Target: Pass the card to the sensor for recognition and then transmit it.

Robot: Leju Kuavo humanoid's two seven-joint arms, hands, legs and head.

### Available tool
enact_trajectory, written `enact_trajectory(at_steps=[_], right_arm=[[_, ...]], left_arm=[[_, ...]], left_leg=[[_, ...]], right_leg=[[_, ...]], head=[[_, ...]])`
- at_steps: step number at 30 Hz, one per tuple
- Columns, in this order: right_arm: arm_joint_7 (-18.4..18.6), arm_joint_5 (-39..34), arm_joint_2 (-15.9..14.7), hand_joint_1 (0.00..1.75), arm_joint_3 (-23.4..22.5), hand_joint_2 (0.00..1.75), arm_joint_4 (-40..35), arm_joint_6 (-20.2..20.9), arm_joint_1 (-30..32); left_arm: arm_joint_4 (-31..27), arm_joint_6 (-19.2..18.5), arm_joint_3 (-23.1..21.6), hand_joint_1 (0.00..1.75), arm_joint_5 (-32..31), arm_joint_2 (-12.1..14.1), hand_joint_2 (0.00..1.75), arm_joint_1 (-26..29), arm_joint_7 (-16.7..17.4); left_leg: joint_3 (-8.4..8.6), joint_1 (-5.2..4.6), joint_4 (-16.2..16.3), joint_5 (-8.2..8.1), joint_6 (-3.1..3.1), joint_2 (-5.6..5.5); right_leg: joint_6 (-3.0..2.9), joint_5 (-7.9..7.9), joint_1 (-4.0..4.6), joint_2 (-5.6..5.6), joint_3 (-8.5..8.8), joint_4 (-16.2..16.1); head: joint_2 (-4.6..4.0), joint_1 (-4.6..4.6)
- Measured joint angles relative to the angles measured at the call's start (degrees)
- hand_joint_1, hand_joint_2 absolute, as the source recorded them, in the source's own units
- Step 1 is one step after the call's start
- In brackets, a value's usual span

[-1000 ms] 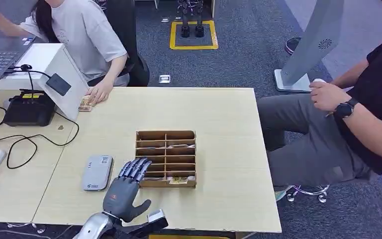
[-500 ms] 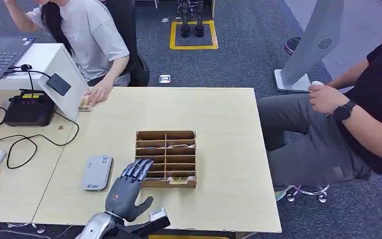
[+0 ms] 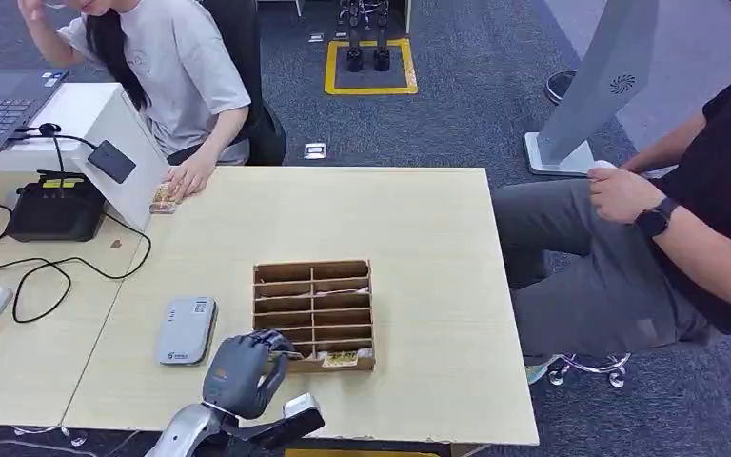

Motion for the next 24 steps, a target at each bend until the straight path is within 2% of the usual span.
enact_trajectory(at_steps=[8, 18, 22, 24], right_arm=[[0.0, 0.3, 0.0, 0.00, -0.1, 0.00, -0.1, 0.1, 0.0], [-0.4, 0.6, 0.1, 0.00, -1.1, 0.00, -0.1, 0.0, 0.0], [-1.3, 0.8, 0.1, 0.00, -1.7, 0.00, -0.1, 0.0, 0.1], [-1.8, 0.8, 0.1, 0.00, -2.1, 0.00, 0.0, -0.1, 0.3]], left_arm=[[0.3, 0.0, 0.0, 1.75, 2.1, 0.0, 1.75, 0.0, -0.3], [-0.6, 0.4, 1.1, 1.75, 6.0, 1.1, 1.75, 0.2, -3.0], [-7.0, 1.0, 4.1, 1.75, 9.8, 3.7, 1.75, -0.3, -7.9], [-11.4, -0.7, 6.3, 1.75, 12.0, 5.6, 1.75, -1.6, -9.7]], left_leg=[[0.00, 0.00, 0.0, 0.00, 0.00, 0.00], [-0.01, 0.01, 0.0, 0.00, 0.00, 0.00], [-0.01, 0.02, 0.0, 0.01, -0.01, 0.00], [-0.02, 0.03, 0.0, 0.02, -0.02, -0.03]], right_leg=[[0.00, 0.00, 0.00, 0.00, 0.00, 0.0], [0.00, 0.00, 0.01, 0.00, 0.00, 0.0], [0.00, 0.00, 0.02, 0.01, -0.05, 0.0], [-0.01, 0.00, 0.03, -0.04, -0.04, 0.0]], head=[[0.00, 0.00], [0.00, -0.02], [0.00, -0.02], [0.02, 0.00]])
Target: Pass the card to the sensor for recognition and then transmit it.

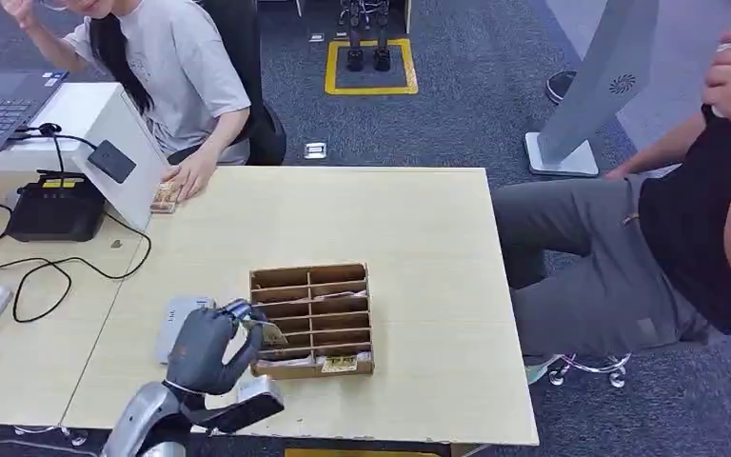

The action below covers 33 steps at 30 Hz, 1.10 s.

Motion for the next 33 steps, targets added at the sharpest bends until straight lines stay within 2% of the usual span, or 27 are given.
enact_trajectory(at_steps=[3, 7, 14, 18, 20, 27, 30, 32, 33], right_arm=[[-0.2, 0.0, 0.0, 0.00, -0.5, 0.00, 0.0, 0.0, 0.2], [-0.3, 0.0, 0.0, 0.00, -0.8, 0.00, 0.0, 0.0, 0.4], [-0.3, 0.1, 0.0, 0.00, -0.9, 0.00, 0.0, 0.0, 0.4], [-0.4, 0.1, 0.0, 0.00, -1.0, 0.00, 0.0, 0.0, 0.4], [-0.6, 0.0, 0.0, 0.00, -1.3, 0.00, 0.0, -0.2, 0.5], [-1.1, -0.2, 0.0, 0.00, -2.3, 0.00, 0.0, -0.8, 0.7], [-1.1, 0.0, 0.0, 0.00, -2.4, 0.00, 0.0, -0.9, 0.8], [-0.9, 0.8, 0.0, 0.00, -2.4, 0.00, 0.0, -0.8, 0.7], [-0.5, 1.6, 0.0, 0.00, -2.4, 0.00, 0.0, -0.5, 0.5]], left_arm=[[-4.4, -1.5, 2.3, 1.75, 0.8, 1.7, 1.75, -1.2, -0.4], [-7.2, -1.7, 3.2, 1.75, 0.5, 2.4, 1.75, -1.4, -0.7], [-8.9, -1.5, 3.8, 1.75, 0.2, 3.0, 1.75, -1.4, -0.7], [-9.5, -0.8, 3.9, 1.75, 0.0, 3.4, 1.75, -1.6, -2.1], [-10.6, -0.9, 3.9, 1.75, 0.2, 4.0, 1.75, -2.8, -3.0], [-12.9, -2.3, 3.7, 1.75, -2.1, 4.9, 1.75, -7.4, -2.3], [-12.9, -2.0, 3.7, 1.75, -3.3, 5.1, 1.75, -7.8, -0.8], [-12.1, -1.5, 3.9, 1.75, -7.5, 5.2, 1.75, -8.9, 4.2], [-9.5, -0.5, 4.5, 1.75, -11.9, 5.2, 1.75, -10.4, 8.8]], left_leg=[[0.02, 0.00, 0.0, 0.01, -0.02, 0.03], [0.00, -0.01, 0.0, 0.01, -0.02, 0.02], [0.00, -0.02, 0.0, 0.01, -0.02, 0.01], [0.01, -0.01, 0.0, 0.01, -0.02, 0.01], [0.01, -0.01, 0.0, 0.02, -0.02, 0.00], [0.02, -0.01, 0.0, 0.03, -0.02, 0.03], [0.02, -0.01, 0.0, 0.02, -0.02, 0.03], [-0.03, -0.01, 0.0, 0.02, -0.02, -0.01], [-0.03, -0.02, 0.0, 0.04, 0.01, -0.03]], right_leg=[[-0.01, 0.01, 0.00, 0.05, 0.01, 0.0], [-0.01, 0.01, -0.01, 0.04, 0.01, 0.0], [0.00, 0.01, -0.02, 0.04, 0.00, 0.0], [-0.01, 0.01, -0.01, 0.04, -0.02, 0.0], [-0.01, 0.01, 0.00, 0.01, -0.02, 0.0], [-0.04, 0.04, -0.01, 0.04, -0.01, 0.0], [-0.04, 0.03, -0.01, 0.06, -0.02, 0.0], [-0.03, 0.03, -0.01, 0.01, -0.04, 0.0], [-0.03, 0.03, -0.01, -0.02, -0.02, 0.0]], head=[[-0.02, -0.02], [-0.02, 0.00], [-0.02, -0.02], [-0.02, 0.00], [-0.02, 0.00], [0.00, 0.00], [0.00, -0.02], [0.00, 0.00], [-0.02, 0.00]])
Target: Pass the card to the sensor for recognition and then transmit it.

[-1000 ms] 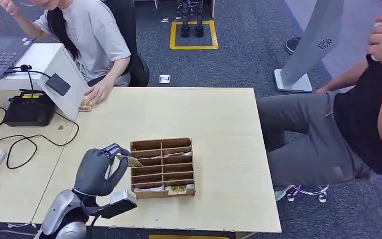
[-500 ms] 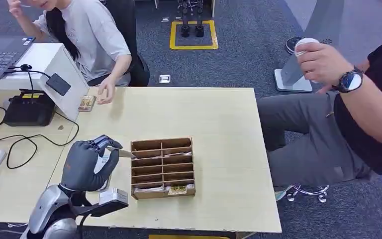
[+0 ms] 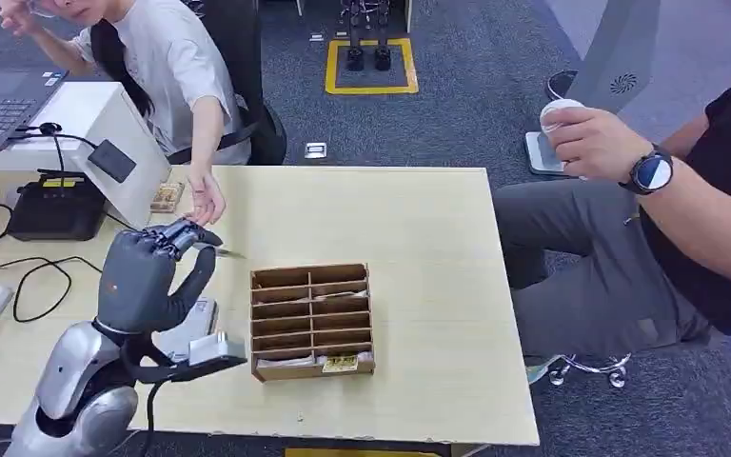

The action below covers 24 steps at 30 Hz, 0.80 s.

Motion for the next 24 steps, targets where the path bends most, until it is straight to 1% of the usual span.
enact_trajectory(at_steps=[1, 2, 5, 9, 14, 24], right_arm=[[0.2, 0.4, 0.1, 0.00, 0.0, 0.00, 0.0, 0.3, -0.3], [0.5, 0.9, 0.2, 0.00, 0.0, 0.00, -0.1, 0.6, -0.5], [1.2, 1.5, 0.3, 0.00, 0.0, 0.00, -0.1, 1.0, -0.5], [1.2, 1.8, 0.4, 0.00, 0.0, 0.00, -0.1, 1.0, -0.4], [1.1, 2.0, 0.4, 0.00, 0.0, 0.00, -0.1, 1.0, -0.5], [1.0, 2.1, 0.5, 0.00, 0.0, 0.00, -0.1, 0.9, -0.5]], left_arm=[[2.5, 0.9, 1.1, 1.75, -2.1, 0.1, 1.75, -1.2, 2.4], [5.8, 2.0, 3.1, 1.75, -3.7, 0.1, 1.75, -1.9, 4.0], [11.9, 4.7, 7.0, 1.75, -5.5, 0.2, 1.75, -3.5, 3.9], [16.1, 4.8, 9.9, 1.75, -7.2, -0.3, 1.75, -3.4, 3.9], [18.7, 4.6, 11.4, 1.75, -7.8, -0.6, 1.75, -3.5, 4.0], [21.4, 4.5, 12.2, 1.75, -7.9, -0.9, 1.75, -4.0, 4.0]], left_leg=[[0.02, 0.01, 0.0, 0.02, -0.03, 0.03], [0.04, 0.02, 0.0, 0.04, -0.07, 0.12], [0.06, 0.05, 0.0, 0.07, -0.10, 0.16], [0.03, 0.04, 0.0, 0.08, -0.12, 0.14], [-0.01, 0.03, 0.0, 0.06, -0.09, 0.13], [-0.01, 0.03, 0.0, 0.06, -0.09, 0.13]], right_leg=[[-0.02, 0.02, 0.00, 0.03, 0.00, 0.0], [-0.07, 0.05, 0.00, 0.12, -0.01, 0.0], [-0.10, 0.07, 0.01, 0.17, -0.02, 0.0], [-0.09, 0.06, 0.04, 0.17, -0.04, 0.1], [-0.08, 0.06, 0.03, 0.15, -0.05, 0.0], [-0.08, 0.06, 0.03, 0.15, -0.07, 0.0]], head=[[0.00, 0.02], [0.02, -0.04], [0.02, 0.00], [0.00, -0.02], [0.02, 0.00], [0.00, -0.02]])
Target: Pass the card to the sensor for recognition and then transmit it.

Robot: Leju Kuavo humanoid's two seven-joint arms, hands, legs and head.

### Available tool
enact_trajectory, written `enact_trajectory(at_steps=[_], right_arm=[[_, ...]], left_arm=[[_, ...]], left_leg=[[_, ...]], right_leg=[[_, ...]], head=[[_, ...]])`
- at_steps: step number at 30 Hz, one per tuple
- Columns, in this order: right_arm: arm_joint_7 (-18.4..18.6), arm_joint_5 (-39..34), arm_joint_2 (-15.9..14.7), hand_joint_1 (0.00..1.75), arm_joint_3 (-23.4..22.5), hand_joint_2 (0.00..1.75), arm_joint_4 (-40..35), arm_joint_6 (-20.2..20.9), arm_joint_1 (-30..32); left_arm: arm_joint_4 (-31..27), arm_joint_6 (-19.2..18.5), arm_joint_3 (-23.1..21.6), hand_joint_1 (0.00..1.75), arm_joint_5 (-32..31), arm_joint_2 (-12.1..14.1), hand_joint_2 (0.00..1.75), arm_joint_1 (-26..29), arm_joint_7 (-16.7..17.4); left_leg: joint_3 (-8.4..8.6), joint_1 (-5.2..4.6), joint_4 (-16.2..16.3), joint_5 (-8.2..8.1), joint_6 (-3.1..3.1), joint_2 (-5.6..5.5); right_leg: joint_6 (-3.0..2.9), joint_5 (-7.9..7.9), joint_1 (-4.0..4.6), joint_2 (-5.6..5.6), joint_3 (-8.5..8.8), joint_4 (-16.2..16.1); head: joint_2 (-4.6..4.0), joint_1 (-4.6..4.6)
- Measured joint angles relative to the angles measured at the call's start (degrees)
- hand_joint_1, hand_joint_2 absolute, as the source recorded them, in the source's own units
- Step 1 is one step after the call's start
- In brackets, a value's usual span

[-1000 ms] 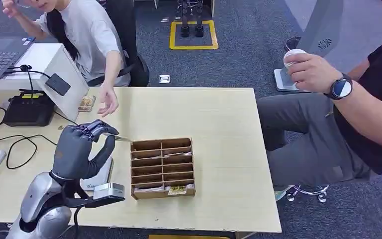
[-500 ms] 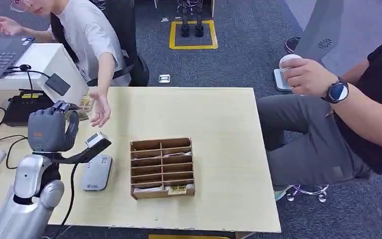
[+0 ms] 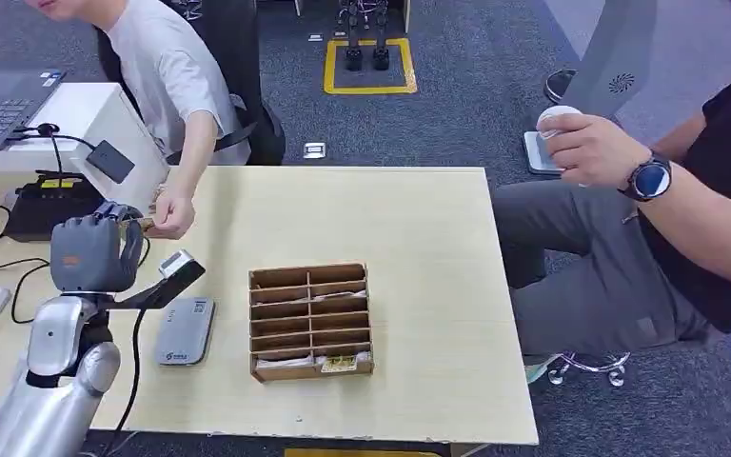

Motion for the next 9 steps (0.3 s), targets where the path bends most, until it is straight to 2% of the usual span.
enact_trajectory(at_steps=[3, 4, 5, 9], right_arm=[[0.1, 0.0, 0.0, 0.00, 0.0, 0.00, 0.0, 0.0, 0.0], [0.1, 0.0, 0.0, 0.00, 0.0, 0.00, 0.0, 0.0, 0.0], [0.1, 0.0, 0.0, 0.00, 0.0, 0.00, 0.0, 0.0, 0.0], [0.1, 0.0, 0.0, 0.00, 0.0, 0.00, 0.0, -0.1, 0.0]], left_arm=[[0.6, -0.1, 0.1, 1.75, 0.3, 0.0, 1.75, -0.2, 0.0], [0.8, -0.2, 0.1, 1.52, 0.7, -0.1, 1.75, -0.3, 0.0], [1.0, -0.3, 0.1, 0.02, 0.9, -0.1, 1.75, -0.3, 0.0], [1.4, -0.1, 0.4, 0.00, 1.9, -0.2, 1.75, -0.4, -0.3]], left_leg=[[-0.01, 0.00, 0.0, 0.00, 0.00, 0.02], [-0.01, 0.00, 0.0, 0.00, 0.00, 0.01], [-0.01, 0.00, 0.0, 0.00, 0.00, 0.01], [-0.02, 0.00, 0.0, 0.00, 0.00, 0.01]], right_leg=[[0.00, 0.00, 0.00, 0.01, -0.02, 0.0], [0.00, 0.00, 0.00, 0.01, -0.02, 0.0], [0.00, 0.00, 0.00, 0.01, -0.02, 0.0], [0.00, 0.00, 0.00, 0.00, -0.02, 0.0]], head=[[0.02, 0.00], [0.02, 0.02], [0.02, 0.00], [0.02, 0.00]])
